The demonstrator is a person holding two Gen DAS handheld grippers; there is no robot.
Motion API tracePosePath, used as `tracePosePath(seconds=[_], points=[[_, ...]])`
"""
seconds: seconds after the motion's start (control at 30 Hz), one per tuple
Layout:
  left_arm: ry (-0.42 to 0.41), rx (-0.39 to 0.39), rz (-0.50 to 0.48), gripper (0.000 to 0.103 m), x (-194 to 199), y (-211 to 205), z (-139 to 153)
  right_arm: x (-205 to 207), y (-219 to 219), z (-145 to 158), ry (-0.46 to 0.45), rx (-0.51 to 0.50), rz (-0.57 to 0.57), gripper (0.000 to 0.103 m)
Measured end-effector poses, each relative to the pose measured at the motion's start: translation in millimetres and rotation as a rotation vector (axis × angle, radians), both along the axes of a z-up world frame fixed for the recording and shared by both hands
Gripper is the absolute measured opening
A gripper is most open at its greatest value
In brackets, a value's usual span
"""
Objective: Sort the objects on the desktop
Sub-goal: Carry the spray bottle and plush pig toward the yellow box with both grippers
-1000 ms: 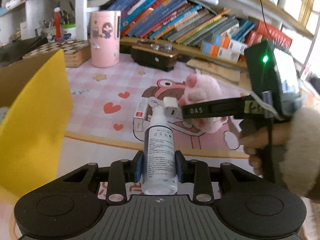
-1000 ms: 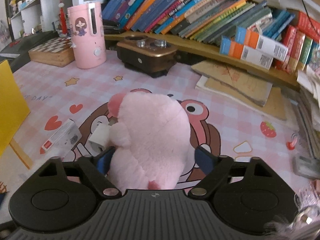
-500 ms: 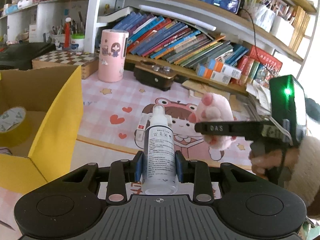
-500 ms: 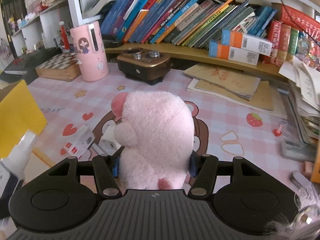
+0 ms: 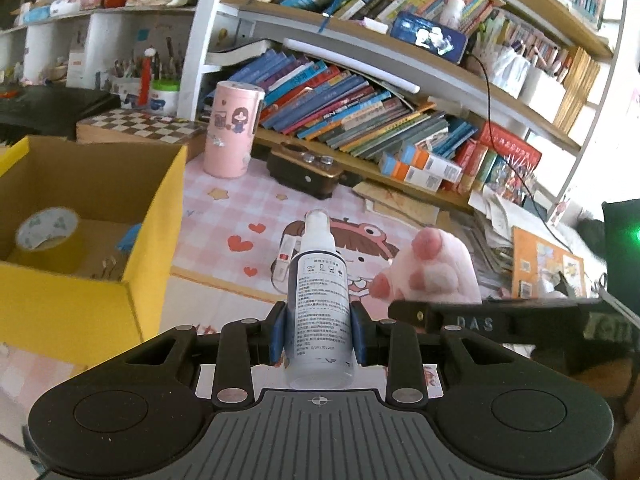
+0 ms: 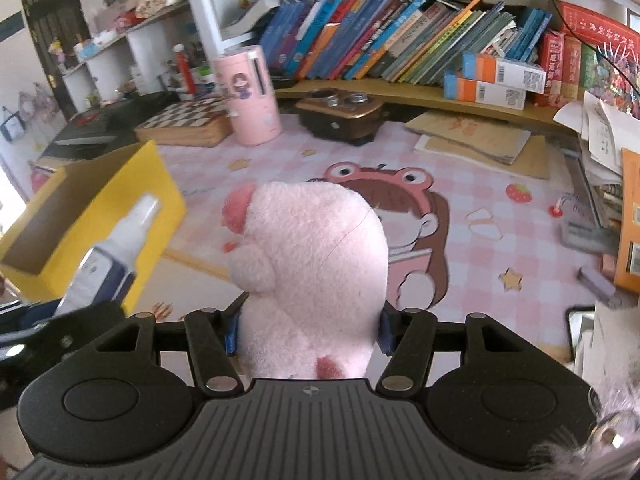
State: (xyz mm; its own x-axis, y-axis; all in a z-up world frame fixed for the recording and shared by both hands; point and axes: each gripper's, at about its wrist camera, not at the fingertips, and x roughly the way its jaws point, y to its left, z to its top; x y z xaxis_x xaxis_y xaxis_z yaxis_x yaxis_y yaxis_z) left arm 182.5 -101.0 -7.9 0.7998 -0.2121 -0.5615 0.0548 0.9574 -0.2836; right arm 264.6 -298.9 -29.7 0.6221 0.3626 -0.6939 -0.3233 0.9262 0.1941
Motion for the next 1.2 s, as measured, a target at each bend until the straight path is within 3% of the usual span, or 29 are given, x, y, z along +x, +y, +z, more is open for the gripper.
tracePosePath(seconds=[0.43, 0.83, 1.2], points=[[-0.003, -0.037, 0.002, 0.031, -50, 44, 1, -63, 45, -4, 0.028, -0.058, 0.005, 0.057], [0.012, -0.075, 0.064, 0.031, -114, 104, 0, -132, 104, -1, 0.029, -0.082, 0.04, 0.057], [0.063, -0.082, 0.064, 0.031, -164, 144, -11, -188, 147, -16, 0.083, -0.054, 0.049, 0.057]])
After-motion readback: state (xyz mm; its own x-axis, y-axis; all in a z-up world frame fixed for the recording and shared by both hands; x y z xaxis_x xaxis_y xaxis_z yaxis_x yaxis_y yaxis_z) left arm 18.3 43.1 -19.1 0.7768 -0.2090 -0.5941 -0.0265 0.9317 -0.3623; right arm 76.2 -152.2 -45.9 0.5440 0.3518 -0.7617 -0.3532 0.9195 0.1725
